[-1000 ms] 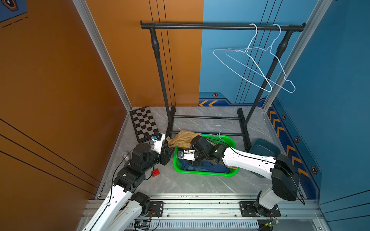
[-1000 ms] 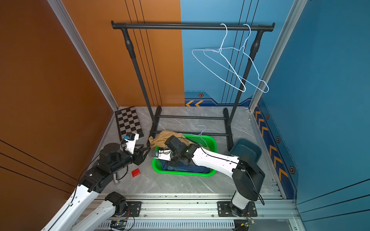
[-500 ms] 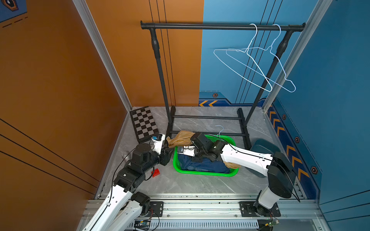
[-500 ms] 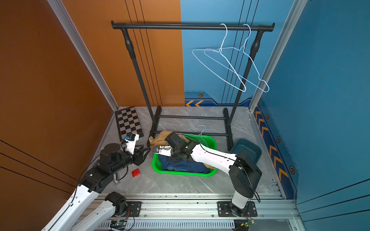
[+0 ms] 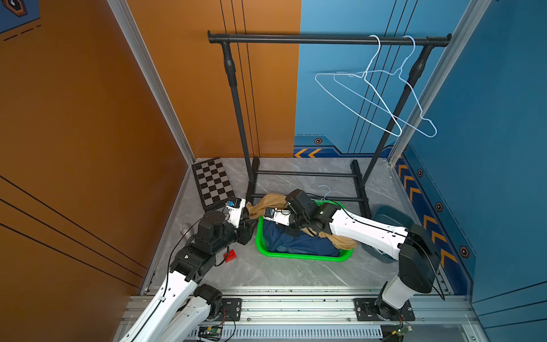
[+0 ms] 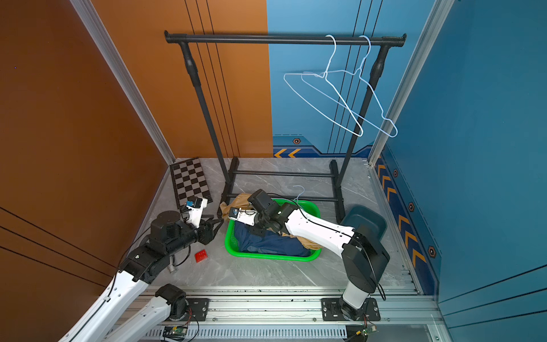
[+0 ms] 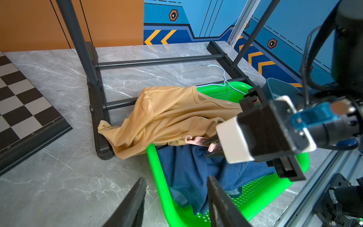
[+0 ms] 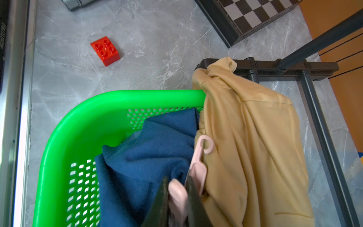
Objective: Remove the clothespins securing t-shirts to the hanger
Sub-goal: Pick up the clothespin from the basket, then place the clothespin in the storage box.
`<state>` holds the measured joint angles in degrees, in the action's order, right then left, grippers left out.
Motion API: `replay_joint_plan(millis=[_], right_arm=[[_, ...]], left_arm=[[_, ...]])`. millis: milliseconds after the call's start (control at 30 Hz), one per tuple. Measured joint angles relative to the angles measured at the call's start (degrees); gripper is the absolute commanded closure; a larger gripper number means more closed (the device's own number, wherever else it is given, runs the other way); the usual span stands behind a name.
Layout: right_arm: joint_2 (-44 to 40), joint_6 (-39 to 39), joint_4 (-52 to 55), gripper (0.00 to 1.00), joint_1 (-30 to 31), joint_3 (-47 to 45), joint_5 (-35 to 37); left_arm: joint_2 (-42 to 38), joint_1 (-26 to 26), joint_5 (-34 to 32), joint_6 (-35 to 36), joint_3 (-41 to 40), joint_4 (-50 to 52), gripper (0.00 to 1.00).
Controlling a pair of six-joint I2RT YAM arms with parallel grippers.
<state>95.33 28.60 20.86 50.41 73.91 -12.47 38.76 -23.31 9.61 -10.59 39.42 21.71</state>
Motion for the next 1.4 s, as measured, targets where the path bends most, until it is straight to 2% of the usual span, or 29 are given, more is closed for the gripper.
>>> replay_joint_plan(millis=[300, 533, 767, 1000, 1133, 1233, 1400], right_arm=[[-7.3, -6.7, -5.5, 0.98, -2.6, -0.9, -0.2], [-17.7, -11.2, -6.8, 0.95, -8.3, -8.1, 3.9], [-30.1, -16.8, -5.4, 0.94, -20.5, -19.1, 8.4], [-38.6, -18.4, -1.8, 0.92, -37.4, -26.6, 11.3], [-39.2, -18.3, -0.1, 0.92, -50.1, -31.3, 11.5], [-38.3, -18.4, 0.7, 0.93, -56.5, -33.7, 12.6], [-33.3, -18.4, 1.1, 0.93, -59.0, -34.7, 13.2]], left_arm=[[1.6, -2.9, 0.0, 0.3, 1.4, -0.2, 0.48], [6.5, -10.8, -0.5, 1.4, 3.6, -6.4, 0.48], [18.7, -21.7, -2.4, 2.6, 6.5, -17.6, 0.47], [31.4, -28.1, -2.7, 4.5, 13.6, -23.9, 0.46], [36.3, -30.0, -2.7, 5.8, 17.5, -25.6, 0.46], [39.3, -31.1, -2.5, 6.5, 19.8, -26.3, 0.46], [43.5, -32.3, -1.5, 6.8, 22.7, -27.3, 0.46]])
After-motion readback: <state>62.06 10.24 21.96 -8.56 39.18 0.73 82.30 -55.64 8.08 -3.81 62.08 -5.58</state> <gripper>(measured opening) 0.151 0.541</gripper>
